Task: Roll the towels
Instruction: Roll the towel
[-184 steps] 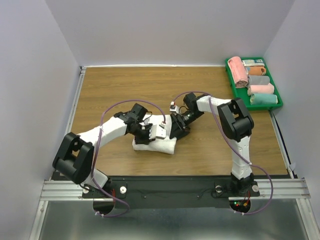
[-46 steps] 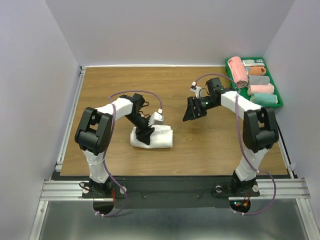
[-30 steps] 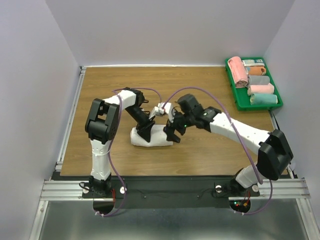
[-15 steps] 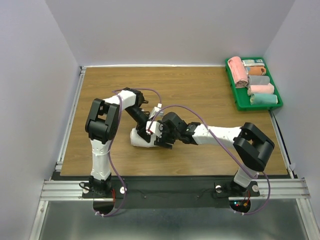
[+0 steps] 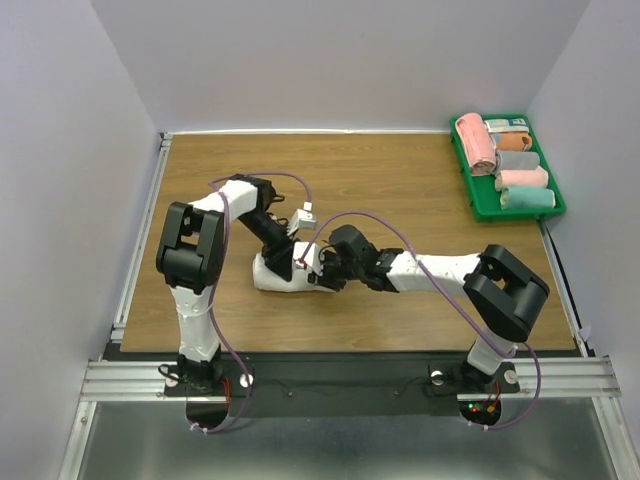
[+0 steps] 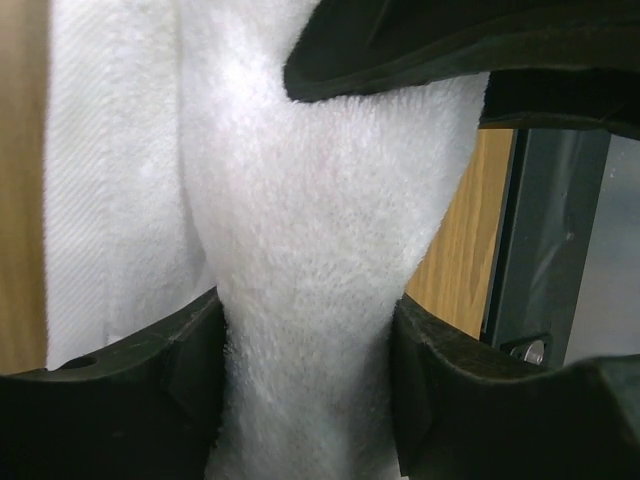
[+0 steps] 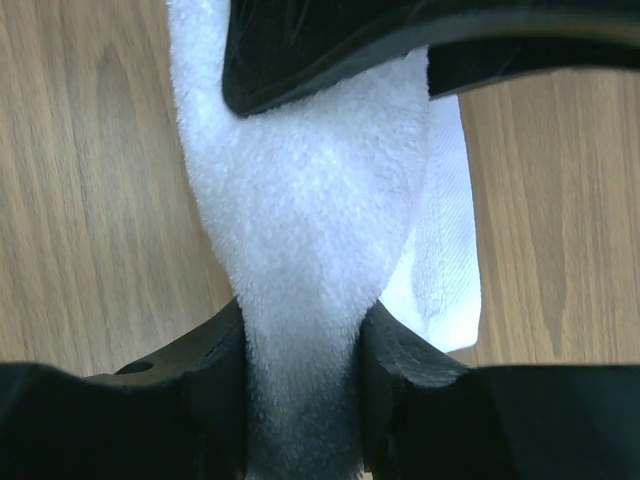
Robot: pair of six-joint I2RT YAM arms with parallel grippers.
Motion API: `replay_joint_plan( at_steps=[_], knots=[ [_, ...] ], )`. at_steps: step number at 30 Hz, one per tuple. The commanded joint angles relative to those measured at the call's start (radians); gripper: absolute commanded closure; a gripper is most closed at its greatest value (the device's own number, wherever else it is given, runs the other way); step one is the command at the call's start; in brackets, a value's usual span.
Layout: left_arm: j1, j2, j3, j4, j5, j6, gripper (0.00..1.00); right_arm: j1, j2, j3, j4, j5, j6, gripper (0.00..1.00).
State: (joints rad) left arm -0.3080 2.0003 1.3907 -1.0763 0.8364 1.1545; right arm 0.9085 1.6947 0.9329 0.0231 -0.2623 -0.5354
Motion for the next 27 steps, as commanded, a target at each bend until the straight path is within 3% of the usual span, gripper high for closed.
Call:
replay_joint_plan(
  at_steps=[1,7,8,10,13,17,23,27],
  knots=[
    [0.158,-0.005,0.074,0.053,-0.344,0.060,0.35,-0.017,0.054,-0.065,-0.278,-0.078,0.043,0.99],
    [0.331,-0.029,0.253,0.010,-0.271,0.077,0.31,-0.062,0.111,0.000,-0.362,-0.164,0.078,0.99],
    [0.342,-0.047,0.257,0.010,-0.254,0.079,0.19,-0.072,0.118,0.013,-0.371,-0.188,0.107,0.99],
    [0.353,-0.102,0.231,0.029,-0.218,0.083,0.18,-0.106,0.151,0.058,-0.394,-0.262,0.135,0.99],
    [0.353,-0.292,0.072,0.139,-0.204,0.086,0.13,-0.138,0.187,0.104,-0.437,-0.339,0.178,0.99],
    [0.308,-0.486,-0.120,0.225,-0.235,0.120,0.10,-0.166,0.224,0.150,-0.480,-0.420,0.209,0.99],
    [0.078,-0.770,-0.445,0.439,-0.342,0.143,0.04,-0.189,0.286,0.205,-0.543,-0.471,0.204,0.99],
    [-0.011,-0.795,-0.528,0.489,-0.350,0.105,0.01,-0.201,0.309,0.221,-0.569,-0.500,0.198,0.99]
  ],
)
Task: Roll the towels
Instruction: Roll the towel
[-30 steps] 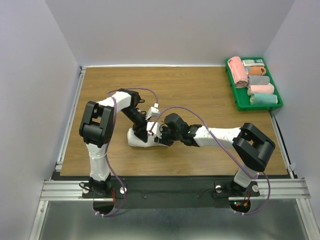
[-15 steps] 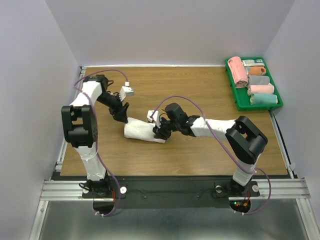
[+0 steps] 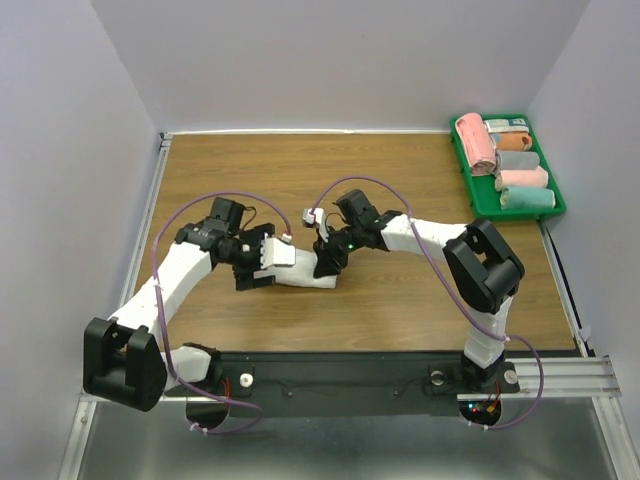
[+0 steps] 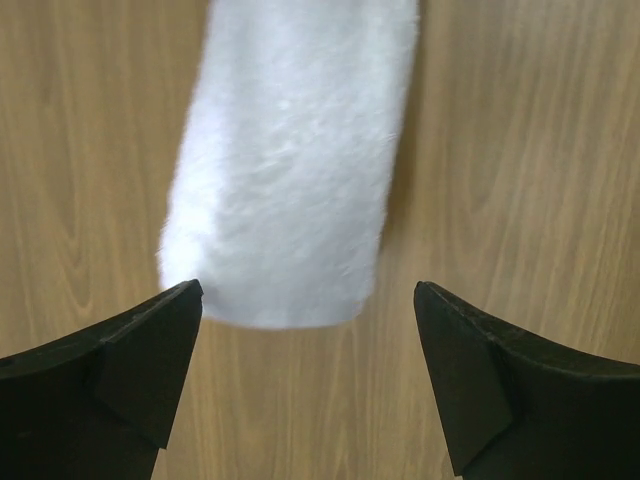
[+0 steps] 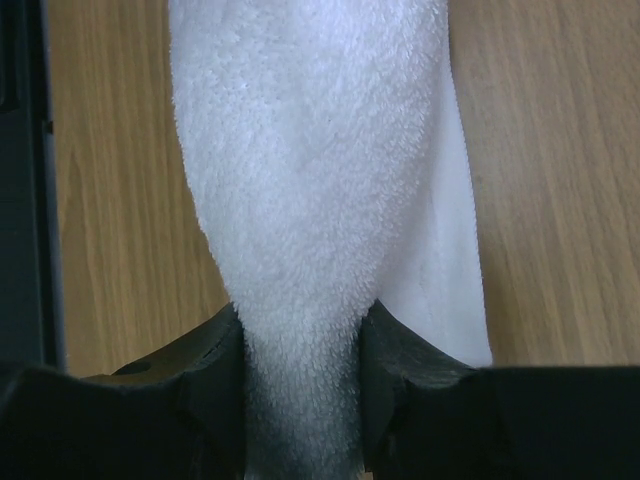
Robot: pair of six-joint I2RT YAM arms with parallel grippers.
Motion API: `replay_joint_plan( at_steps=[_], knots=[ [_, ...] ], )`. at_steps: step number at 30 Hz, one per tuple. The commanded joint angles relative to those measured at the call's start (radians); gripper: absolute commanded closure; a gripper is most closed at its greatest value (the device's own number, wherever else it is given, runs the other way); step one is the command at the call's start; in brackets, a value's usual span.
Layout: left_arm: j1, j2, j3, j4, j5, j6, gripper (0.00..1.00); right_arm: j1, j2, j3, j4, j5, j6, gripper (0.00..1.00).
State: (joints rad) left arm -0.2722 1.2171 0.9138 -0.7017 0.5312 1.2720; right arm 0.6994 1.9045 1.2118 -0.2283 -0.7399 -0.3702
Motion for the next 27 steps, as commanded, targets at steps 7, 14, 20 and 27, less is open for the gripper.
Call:
replay_joint_plan(
  at_steps=[7,14,20,27],
  knots=[
    [-0.137,0.033,-0.090,0.203,-0.056,-0.056,0.01,-0.003,0.145,-0.023,-0.356,-0.062,0.010,1.00],
    [-0.214,0.067,-0.182,0.280,-0.123,-0.031,0.01,-0.017,0.186,0.009,-0.390,-0.085,-0.016,0.99],
    [-0.217,0.181,-0.181,0.214,-0.169,-0.033,0.35,-0.047,0.139,-0.004,-0.393,-0.058,-0.038,0.93],
    [-0.214,0.321,-0.070,0.055,-0.099,-0.046,0.60,-0.103,-0.063,-0.023,-0.379,0.049,-0.035,0.38]
  ],
)
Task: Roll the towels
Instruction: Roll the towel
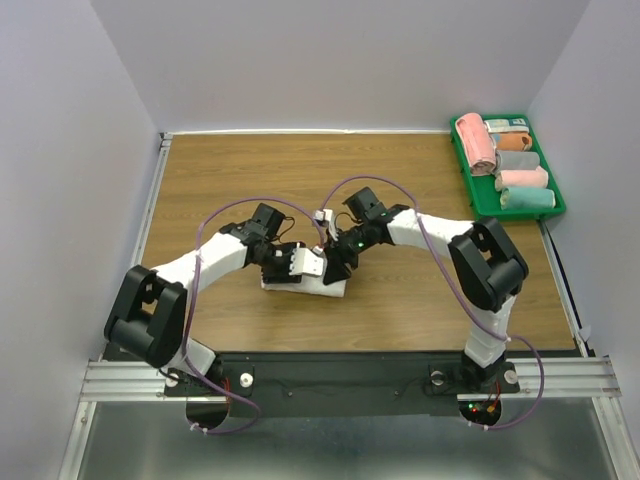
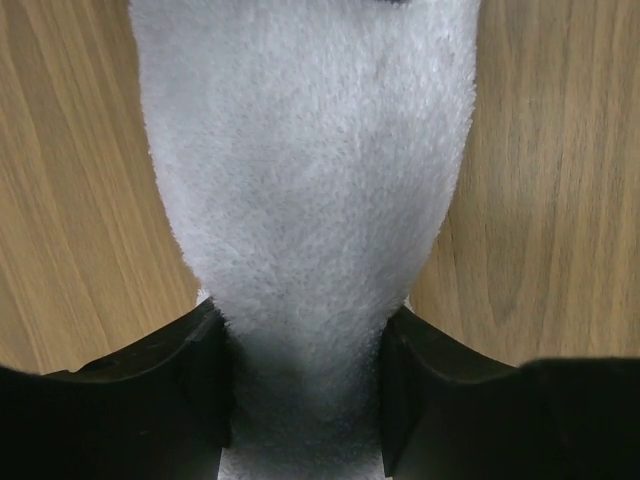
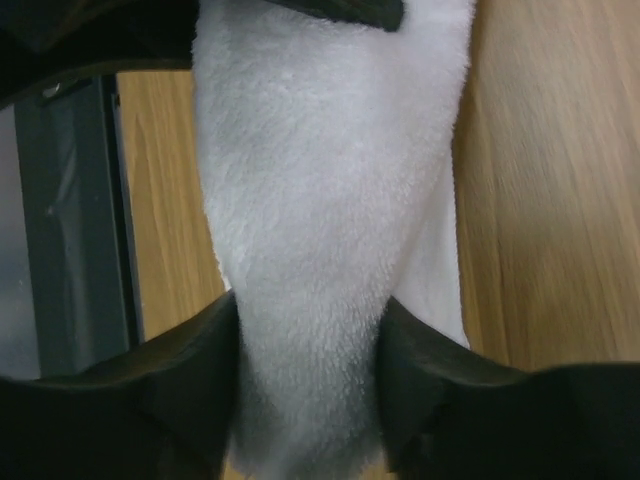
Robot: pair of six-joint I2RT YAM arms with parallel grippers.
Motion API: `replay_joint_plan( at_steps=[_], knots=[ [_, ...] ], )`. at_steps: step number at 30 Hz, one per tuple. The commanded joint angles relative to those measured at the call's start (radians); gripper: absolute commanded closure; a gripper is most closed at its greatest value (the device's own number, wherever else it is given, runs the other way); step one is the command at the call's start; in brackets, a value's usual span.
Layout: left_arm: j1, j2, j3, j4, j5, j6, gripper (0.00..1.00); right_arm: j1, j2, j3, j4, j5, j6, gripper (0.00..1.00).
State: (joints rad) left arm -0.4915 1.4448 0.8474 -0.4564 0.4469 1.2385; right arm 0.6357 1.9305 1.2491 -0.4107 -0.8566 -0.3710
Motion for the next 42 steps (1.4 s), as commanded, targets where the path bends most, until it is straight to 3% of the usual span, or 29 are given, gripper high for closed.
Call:
replay_joint_plan(
  at_steps=[1,2,3,10,13,16,23,33,42],
  knots=[
    [0.005,0.110,0.010,-0.209,-0.004,-0.007,0.63,-0.044,-0.155,-0.068,-0.192,0.206,-0.032,0.36],
    [0.008,0.146,0.040,-0.253,0.006,-0.002,0.65,-0.045,-0.198,-0.079,-0.169,0.235,-0.026,0.34],
    [0.010,0.163,0.056,-0.275,0.024,-0.001,0.67,-0.045,-0.238,-0.089,-0.151,0.296,-0.023,0.21],
    [0.021,0.284,0.154,-0.395,0.067,0.009,0.67,-0.045,-0.580,-0.207,-0.088,0.470,-0.078,0.06],
    [0.027,0.339,0.206,-0.439,0.096,0.009,0.67,-0.041,-0.677,-0.223,-0.088,0.501,-0.120,0.06],
    [0.033,0.391,0.260,-0.488,0.142,0.013,0.67,0.007,-0.706,-0.214,-0.091,0.528,-0.140,0.20],
    [0.062,0.491,0.343,-0.576,0.168,0.036,0.67,0.168,-0.694,-0.250,-0.082,0.677,-0.203,0.23],
    [0.091,0.580,0.403,-0.659,0.185,0.068,0.67,0.343,-0.585,-0.255,0.088,0.850,-0.220,0.05],
    [0.105,0.615,0.414,-0.660,0.187,0.067,0.67,0.427,-0.413,-0.195,0.176,0.939,-0.178,0.01]
  ],
)
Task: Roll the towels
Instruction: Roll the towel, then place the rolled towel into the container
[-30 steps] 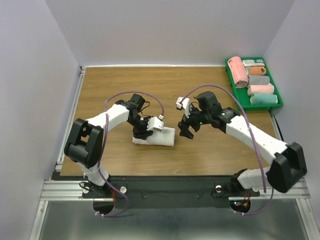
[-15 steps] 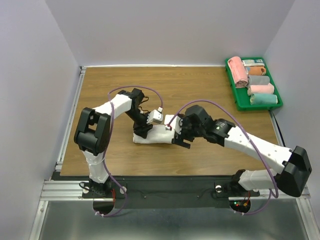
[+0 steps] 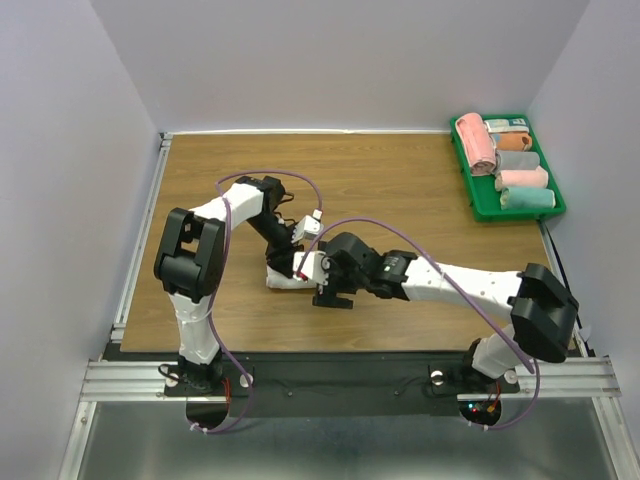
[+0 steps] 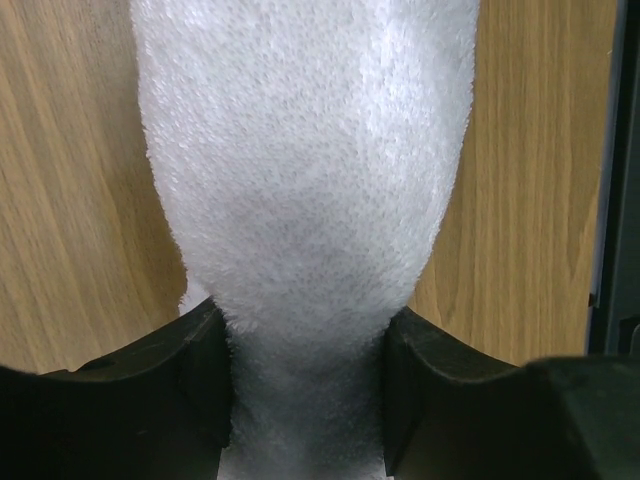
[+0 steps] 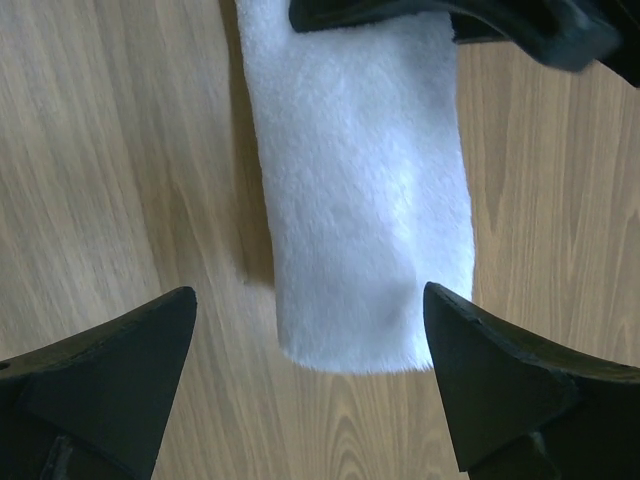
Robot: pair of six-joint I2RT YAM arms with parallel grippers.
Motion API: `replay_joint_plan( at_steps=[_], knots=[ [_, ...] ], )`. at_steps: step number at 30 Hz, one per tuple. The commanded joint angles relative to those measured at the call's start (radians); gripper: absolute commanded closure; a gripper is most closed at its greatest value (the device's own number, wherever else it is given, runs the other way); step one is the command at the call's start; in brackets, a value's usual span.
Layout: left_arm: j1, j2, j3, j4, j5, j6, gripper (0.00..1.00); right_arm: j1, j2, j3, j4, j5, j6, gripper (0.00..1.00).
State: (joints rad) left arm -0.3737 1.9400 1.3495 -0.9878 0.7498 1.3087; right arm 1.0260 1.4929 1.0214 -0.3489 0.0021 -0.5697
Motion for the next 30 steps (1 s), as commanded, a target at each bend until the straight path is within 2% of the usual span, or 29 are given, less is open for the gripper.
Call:
replay_joint_plan(
  at_steps=[1,9,17,20,21,23,24,25,27,28,29,30],
  knots=[
    [-0.013,0.122,-0.092,-0.129,-0.115,0.000,0.67,0.042,0.030,0.028,0.135,0.090,0.021,0.00],
    [-0.013,0.122,-0.102,-0.127,-0.112,0.008,0.67,0.063,0.089,-0.056,0.312,0.154,-0.065,0.00],
    [-0.010,0.120,-0.092,-0.127,-0.110,0.015,0.66,0.063,0.168,-0.116,0.421,0.139,-0.088,0.03],
    [-0.005,0.111,-0.092,-0.127,-0.106,0.027,0.64,0.063,0.207,-0.129,0.445,0.148,-0.093,0.13],
    [-0.004,0.105,-0.090,-0.127,-0.102,0.027,0.63,0.063,0.213,-0.135,0.447,0.142,-0.093,0.23],
    [-0.001,0.099,-0.089,-0.127,-0.098,0.029,0.59,0.063,0.217,-0.145,0.446,0.118,-0.082,0.36],
    [0.004,0.091,-0.087,-0.127,-0.095,0.030,0.57,0.063,0.219,-0.164,0.446,0.108,-0.067,0.41],
    [0.009,0.088,-0.084,-0.127,-0.087,0.029,0.48,0.063,0.219,-0.171,0.446,0.101,-0.062,0.50],
    [0.025,0.073,-0.078,-0.126,-0.075,0.031,0.38,0.062,0.221,-0.199,0.441,0.079,-0.042,0.61],
    [0.033,0.068,-0.075,-0.124,-0.066,0.031,0.22,0.062,0.219,-0.208,0.430,0.061,-0.041,0.65],
    [0.041,0.053,-0.070,-0.121,-0.061,0.029,0.15,0.062,0.217,-0.216,0.420,0.050,-0.038,0.68],
    [0.057,0.045,-0.069,-0.121,-0.052,0.030,0.03,0.060,0.211,-0.227,0.407,0.038,-0.026,0.76]
  ],
)
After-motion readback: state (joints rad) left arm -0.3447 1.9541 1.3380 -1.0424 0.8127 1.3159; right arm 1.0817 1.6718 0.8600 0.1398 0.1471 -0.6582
